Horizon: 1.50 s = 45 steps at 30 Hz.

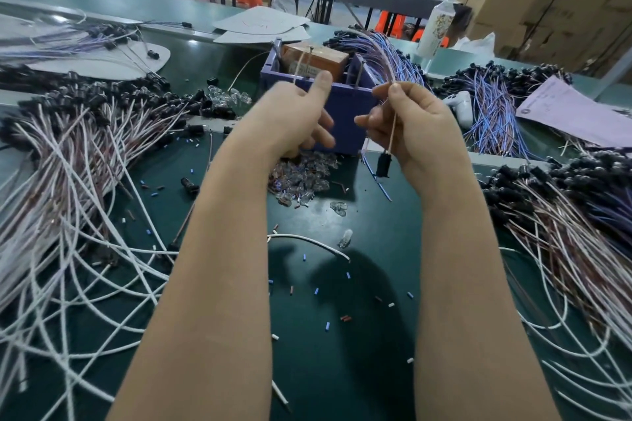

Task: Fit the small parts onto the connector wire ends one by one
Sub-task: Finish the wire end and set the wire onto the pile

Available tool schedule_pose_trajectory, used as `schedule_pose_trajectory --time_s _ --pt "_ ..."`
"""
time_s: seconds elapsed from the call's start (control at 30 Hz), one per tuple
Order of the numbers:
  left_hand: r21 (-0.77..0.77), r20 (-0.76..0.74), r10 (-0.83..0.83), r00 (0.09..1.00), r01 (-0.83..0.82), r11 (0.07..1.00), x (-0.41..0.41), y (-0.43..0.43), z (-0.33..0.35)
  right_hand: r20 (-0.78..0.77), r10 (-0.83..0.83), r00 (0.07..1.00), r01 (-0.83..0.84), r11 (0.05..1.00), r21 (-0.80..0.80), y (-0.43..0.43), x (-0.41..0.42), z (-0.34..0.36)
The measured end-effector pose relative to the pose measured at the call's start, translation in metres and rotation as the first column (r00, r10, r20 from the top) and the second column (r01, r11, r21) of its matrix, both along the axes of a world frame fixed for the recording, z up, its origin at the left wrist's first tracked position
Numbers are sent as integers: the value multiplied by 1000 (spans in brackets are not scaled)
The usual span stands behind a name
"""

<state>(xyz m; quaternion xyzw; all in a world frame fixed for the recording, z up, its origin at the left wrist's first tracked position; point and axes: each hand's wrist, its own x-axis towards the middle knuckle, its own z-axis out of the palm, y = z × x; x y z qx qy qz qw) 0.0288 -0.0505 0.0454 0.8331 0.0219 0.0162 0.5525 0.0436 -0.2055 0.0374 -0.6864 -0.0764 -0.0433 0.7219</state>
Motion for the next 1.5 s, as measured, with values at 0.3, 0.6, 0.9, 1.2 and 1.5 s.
schedule_pose_trajectory --time_s 0.3,0.6,0.9,1.2,1.5 --pt "-660 99 178 979 -69 748 2 -2 3 -269 330 905 -421 793 -441 2 -15 3" --pt "-681 131 103 986 14 732 -2 1 3 -195 416 888 -449 875 -181 24 -17 2" --pt "-346 290 162 943 -54 937 -7 4 14 -93 548 832 -524 829 197 33 -20 10" --pt "-720 180 362 915 -128 682 -7 13 16 -268 527 807 -567 818 -100 29 -11 -8" --pt "-581 225 570 790 -361 729 2 31 7 -438 443 782 -579 776 -250 10 -4 -31"
